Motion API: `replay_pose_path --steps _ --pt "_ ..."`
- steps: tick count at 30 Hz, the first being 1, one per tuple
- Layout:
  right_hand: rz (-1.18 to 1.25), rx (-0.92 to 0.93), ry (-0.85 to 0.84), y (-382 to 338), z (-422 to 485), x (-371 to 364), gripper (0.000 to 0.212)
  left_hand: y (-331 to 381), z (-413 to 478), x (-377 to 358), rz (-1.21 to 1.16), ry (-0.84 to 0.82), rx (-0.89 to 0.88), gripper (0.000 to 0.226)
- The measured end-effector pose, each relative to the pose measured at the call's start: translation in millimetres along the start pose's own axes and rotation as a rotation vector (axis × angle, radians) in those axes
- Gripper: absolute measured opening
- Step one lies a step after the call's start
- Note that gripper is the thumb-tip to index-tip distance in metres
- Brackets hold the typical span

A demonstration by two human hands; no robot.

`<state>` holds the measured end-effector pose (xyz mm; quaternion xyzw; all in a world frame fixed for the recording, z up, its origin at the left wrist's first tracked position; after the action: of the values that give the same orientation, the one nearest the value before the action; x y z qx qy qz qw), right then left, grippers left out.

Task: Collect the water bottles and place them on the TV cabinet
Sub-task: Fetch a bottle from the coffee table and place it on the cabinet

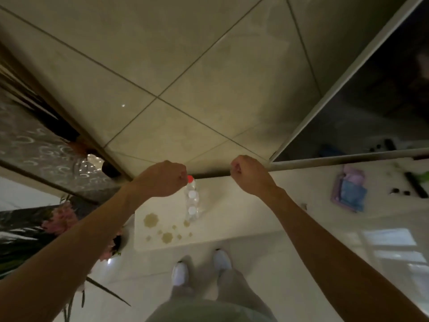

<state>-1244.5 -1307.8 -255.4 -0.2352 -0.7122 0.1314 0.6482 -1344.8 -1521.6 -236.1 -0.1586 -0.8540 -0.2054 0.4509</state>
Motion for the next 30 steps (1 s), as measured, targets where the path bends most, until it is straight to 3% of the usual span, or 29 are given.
replay_pose_path --steps 8,21,30 --pt "-0.018 -0.204 0.048 -8 -95 1 0.028 37 -24 -3 0.182 0.005 -0.245 0.021" --pt "-0.025 -0.509 0.260 25 -277 37 0.028 197 -97 -43 0.340 -0.034 -0.594 0.027" --pt "0.005 -0.662 0.313 58 -457 39 0.026 321 -204 -127 0.417 -0.076 -0.768 0.030"
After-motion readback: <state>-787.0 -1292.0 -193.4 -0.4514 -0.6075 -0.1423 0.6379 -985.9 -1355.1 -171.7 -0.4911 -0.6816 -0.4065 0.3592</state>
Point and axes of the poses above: each hand's wrist, its own z-axis towards the middle knuckle, its own x-axis out of the back of the hand, y = z × x, the point moved 3 cm from there along z, towards the middle knuckle, and after that the axes turned 11 degrees about x, right-handed, at the moved point
